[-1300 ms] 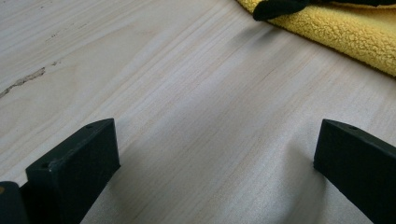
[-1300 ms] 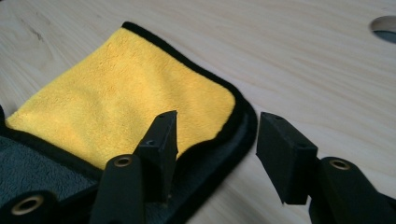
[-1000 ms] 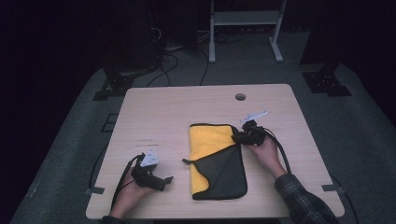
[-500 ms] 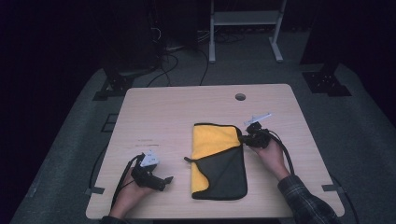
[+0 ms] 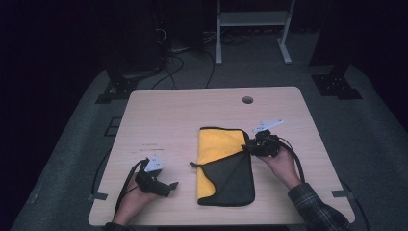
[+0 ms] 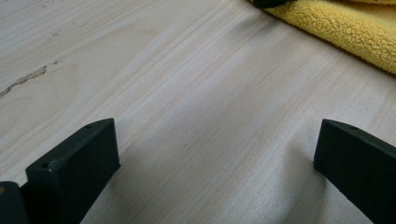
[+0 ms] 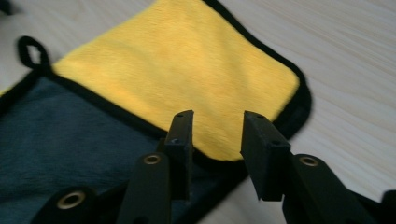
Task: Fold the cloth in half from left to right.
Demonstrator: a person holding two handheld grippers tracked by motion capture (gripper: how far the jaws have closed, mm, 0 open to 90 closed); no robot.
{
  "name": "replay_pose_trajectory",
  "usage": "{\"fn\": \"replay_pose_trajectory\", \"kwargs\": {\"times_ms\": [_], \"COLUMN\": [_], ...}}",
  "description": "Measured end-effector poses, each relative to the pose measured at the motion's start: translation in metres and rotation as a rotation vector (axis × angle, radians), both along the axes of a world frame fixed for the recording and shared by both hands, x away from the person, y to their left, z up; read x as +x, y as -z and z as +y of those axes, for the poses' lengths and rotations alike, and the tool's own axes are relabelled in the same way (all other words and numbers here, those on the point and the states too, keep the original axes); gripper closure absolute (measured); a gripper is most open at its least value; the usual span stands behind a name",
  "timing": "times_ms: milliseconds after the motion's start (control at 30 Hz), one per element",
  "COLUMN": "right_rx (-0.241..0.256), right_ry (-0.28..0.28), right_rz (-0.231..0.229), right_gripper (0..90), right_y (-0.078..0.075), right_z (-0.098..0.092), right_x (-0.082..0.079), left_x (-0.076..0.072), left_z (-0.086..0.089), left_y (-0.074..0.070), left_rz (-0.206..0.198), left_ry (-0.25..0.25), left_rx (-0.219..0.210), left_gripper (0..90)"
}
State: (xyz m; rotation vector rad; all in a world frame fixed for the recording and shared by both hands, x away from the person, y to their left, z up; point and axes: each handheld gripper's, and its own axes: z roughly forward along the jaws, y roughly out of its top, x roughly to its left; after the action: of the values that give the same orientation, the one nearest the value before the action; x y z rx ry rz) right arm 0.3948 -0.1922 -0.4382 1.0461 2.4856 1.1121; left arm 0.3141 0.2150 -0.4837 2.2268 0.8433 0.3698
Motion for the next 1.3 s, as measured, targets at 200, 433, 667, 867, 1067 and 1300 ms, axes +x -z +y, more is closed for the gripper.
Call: {"fn": "replay_pose_trajectory", "kwargs": {"times_ms": [200, 433, 667, 867, 1067, 1300], "right_rx": [0.034, 0.035, 0.044, 0.055, 0.055, 0.03], "right_ry": [-0.096, -0.189, -0.24, -0.28, -0.318, -0.36], "right_rz": [-0.016, -0.017, -0.019, -0.016, 0.008, 0.05], "right_gripper": [59.7, 57.4, 56.1, 54.6, 50.6, 47.8], "right_y": [-0.003, -0.003, -0.003, -0.003, 0.004, 0.019], "right_z": [0.028, 0.064, 0.092, 0.111, 0.136, 0.162], "right_x": [-0.009, -0.017, -0.019, -0.017, -0.016, -0.014], "left_x": [0.0, 0.0, 0.0, 0.0, 0.0, 0.0], "left_z": [0.0, 0.0, 0.0, 0.0, 0.0, 0.0], "left_y": [0.0, 0.0, 0.0, 0.0, 0.0, 0.0], "left_rz": [0.0, 0.0, -0.001, -0.002, -0.003, -0.002], "left_ry": [0.0, 0.001, 0.002, 0.001, 0.001, 0.003], "left_rx": [0.0, 0.0, 0.001, 0.0, -0.001, 0.002], "left_gripper": [0.0, 0.0, 0.0, 0.0, 0.0, 0.0]}}
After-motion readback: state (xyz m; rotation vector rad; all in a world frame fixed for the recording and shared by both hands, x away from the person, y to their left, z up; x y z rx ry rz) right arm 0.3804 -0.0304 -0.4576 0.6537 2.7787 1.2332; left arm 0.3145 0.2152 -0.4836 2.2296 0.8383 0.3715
